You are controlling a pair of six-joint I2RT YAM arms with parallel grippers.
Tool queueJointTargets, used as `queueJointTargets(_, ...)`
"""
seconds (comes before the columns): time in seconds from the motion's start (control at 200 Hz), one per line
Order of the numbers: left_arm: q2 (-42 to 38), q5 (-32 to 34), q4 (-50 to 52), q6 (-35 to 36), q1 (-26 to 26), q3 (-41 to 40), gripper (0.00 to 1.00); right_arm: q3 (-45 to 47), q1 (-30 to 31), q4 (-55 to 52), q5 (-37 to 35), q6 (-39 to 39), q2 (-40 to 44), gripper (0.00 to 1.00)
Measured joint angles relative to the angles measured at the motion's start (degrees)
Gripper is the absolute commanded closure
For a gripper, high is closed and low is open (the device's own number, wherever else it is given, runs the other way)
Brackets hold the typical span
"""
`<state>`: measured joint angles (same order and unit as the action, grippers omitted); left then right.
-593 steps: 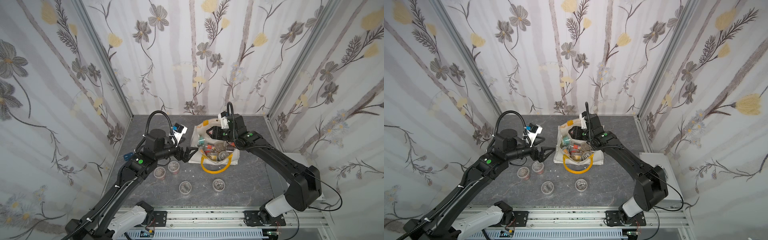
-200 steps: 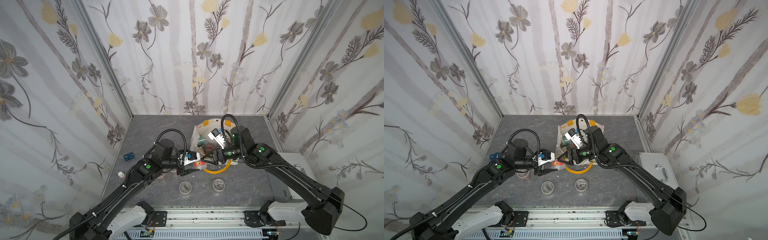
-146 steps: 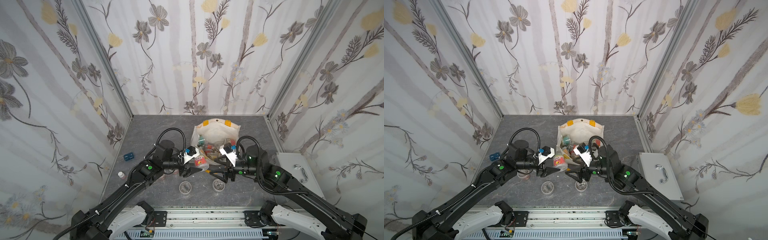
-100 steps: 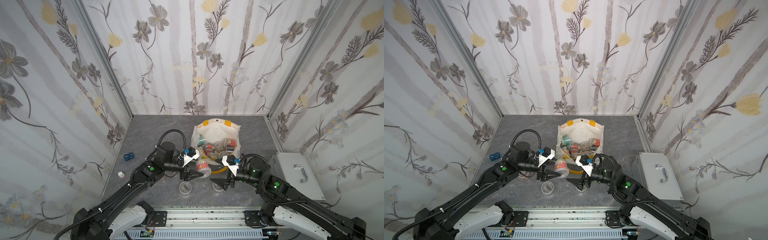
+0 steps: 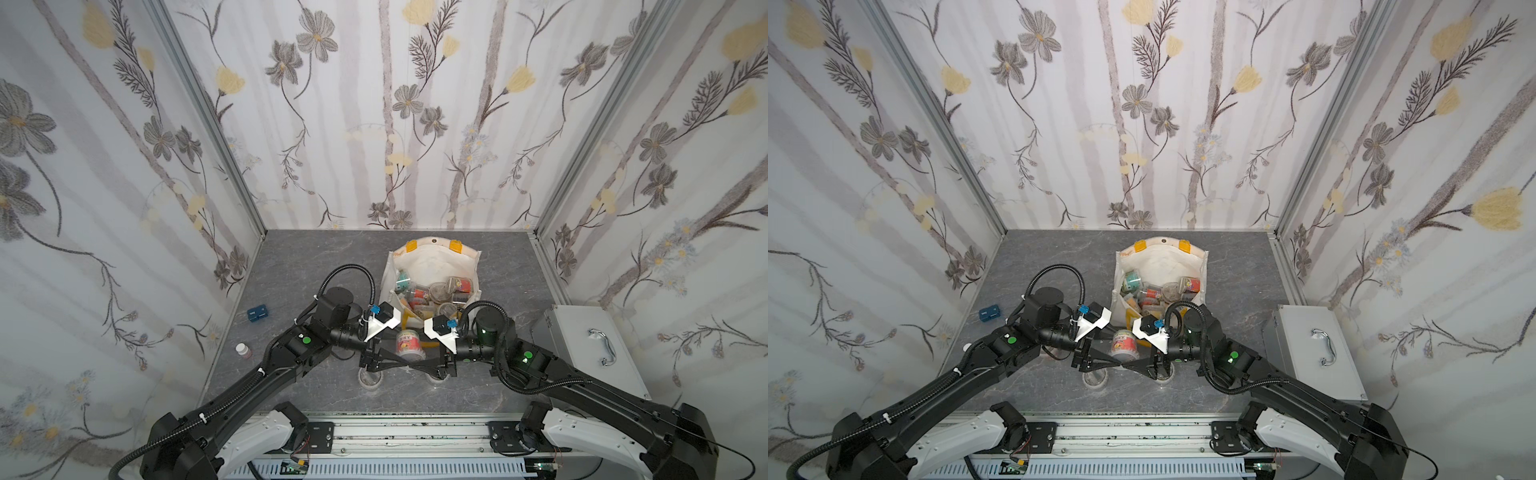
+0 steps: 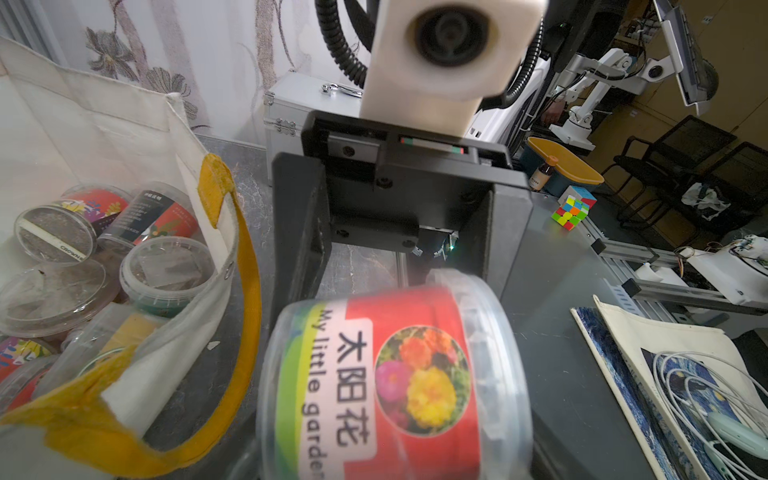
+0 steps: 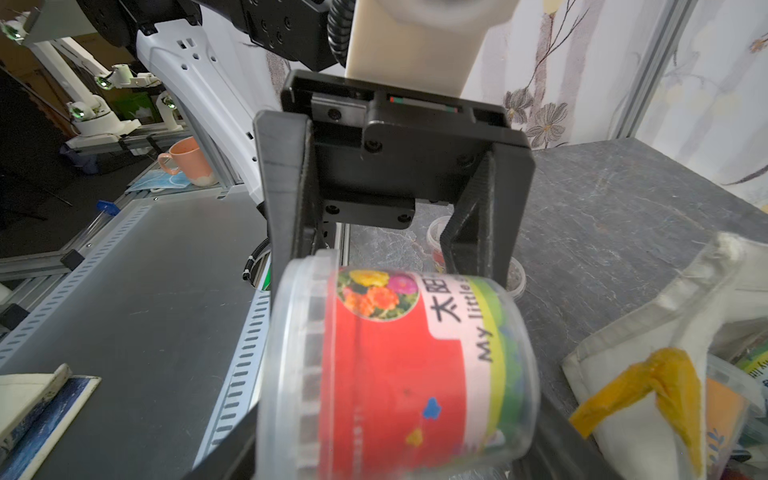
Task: Take out the seed jars from the canvas bag
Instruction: Pick up the seed jar from the canvas bag.
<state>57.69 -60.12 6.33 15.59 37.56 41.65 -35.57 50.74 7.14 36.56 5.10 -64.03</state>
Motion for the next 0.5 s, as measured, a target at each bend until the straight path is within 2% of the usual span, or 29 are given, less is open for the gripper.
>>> queueJointTargets(0.06, -0.1, 0.3, 0.0, 0.8, 0.0, 0.0, 0.29, 0.0, -0.1, 0.4, 0.4, -1.5, -0.2, 0.47)
queueJointTargets(0.12, -0.2, 0.3, 0.3, 0.3, 0.0, 0.0, 0.25, 0.0, -0.1, 0.6, 0.6, -1.7, -0.3, 0.49)
queueJointTargets(0.185, -0.2, 0.1, 0.3, 0.7, 0.0, 0.0, 0.15, 0.0, -0.2, 0.6, 1.0, -1.9, -0.4, 0.50)
queueJointTargets(0.235, -0.3, 0.0, 0.3, 0.9, 0.1, 0.1, 0.00, 0.0, -0.4, 0.2, 1.0, -2.1, -0.4, 0.50)
queueJointTargets(0.5, -8.4, 9.9, 2.4, 4.6, -1.0, 0.5, 0.00, 0.5, -0.1, -4.1, 3.2, -3.5, -3.7, 0.54)
